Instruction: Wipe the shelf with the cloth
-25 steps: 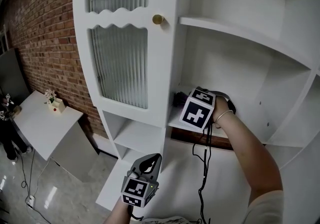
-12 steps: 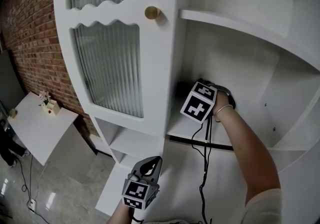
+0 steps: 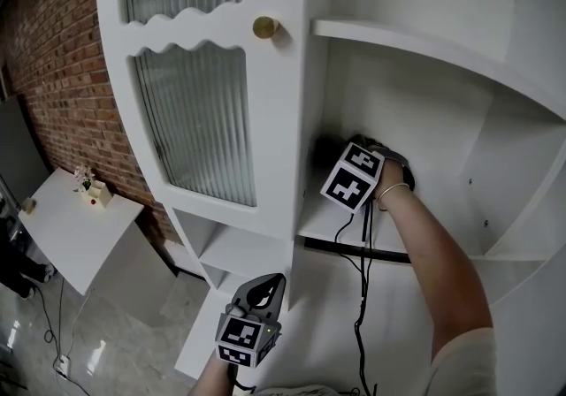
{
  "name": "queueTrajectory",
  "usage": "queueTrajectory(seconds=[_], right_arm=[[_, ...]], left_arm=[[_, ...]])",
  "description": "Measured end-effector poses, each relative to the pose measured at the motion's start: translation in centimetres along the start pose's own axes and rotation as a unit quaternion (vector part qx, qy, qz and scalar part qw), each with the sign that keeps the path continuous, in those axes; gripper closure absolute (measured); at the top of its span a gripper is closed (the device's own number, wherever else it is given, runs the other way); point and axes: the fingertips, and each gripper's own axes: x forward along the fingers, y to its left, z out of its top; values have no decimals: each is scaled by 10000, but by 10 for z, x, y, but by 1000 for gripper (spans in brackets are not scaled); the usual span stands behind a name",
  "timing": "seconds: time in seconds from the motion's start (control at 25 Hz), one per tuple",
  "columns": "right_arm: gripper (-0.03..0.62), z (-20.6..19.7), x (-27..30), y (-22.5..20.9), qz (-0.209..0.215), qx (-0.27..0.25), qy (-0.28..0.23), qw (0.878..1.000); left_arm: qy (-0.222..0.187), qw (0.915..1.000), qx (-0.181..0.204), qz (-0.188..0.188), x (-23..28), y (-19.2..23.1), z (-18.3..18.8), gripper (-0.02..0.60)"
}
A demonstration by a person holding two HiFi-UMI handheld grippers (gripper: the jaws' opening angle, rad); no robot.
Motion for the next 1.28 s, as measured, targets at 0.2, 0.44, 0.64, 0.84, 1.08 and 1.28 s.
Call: queueTrajectory(seconds=[0.2,0.44,0.64,0.84,1.08,1.28], right_arm=[[520,-15,-36,-7,-18,146,40,9999],[520,-41,-101,20,571,29,162,9982],[520,-59,-148,47,876,-360,435,9946],[520,-82,-186,70,1212,-645,733,9878],[520,-95,-181,82,1283,-497,696,9880],[522,-98,-164,76,1349,-372,548,9886]], left_arm=[[-47,10000,26,7,-9,-7,9,568],[-139,9996,141,-209,-18,-35,24,568],[-173,9986,199,-455,-16,-62,32,568],[-179,9973,257,-668,-16,-84,33,567],[-183,9966,339,-731,-19,-97,34,568],[-204,9976,296,-598,-20,-96,35,568]])
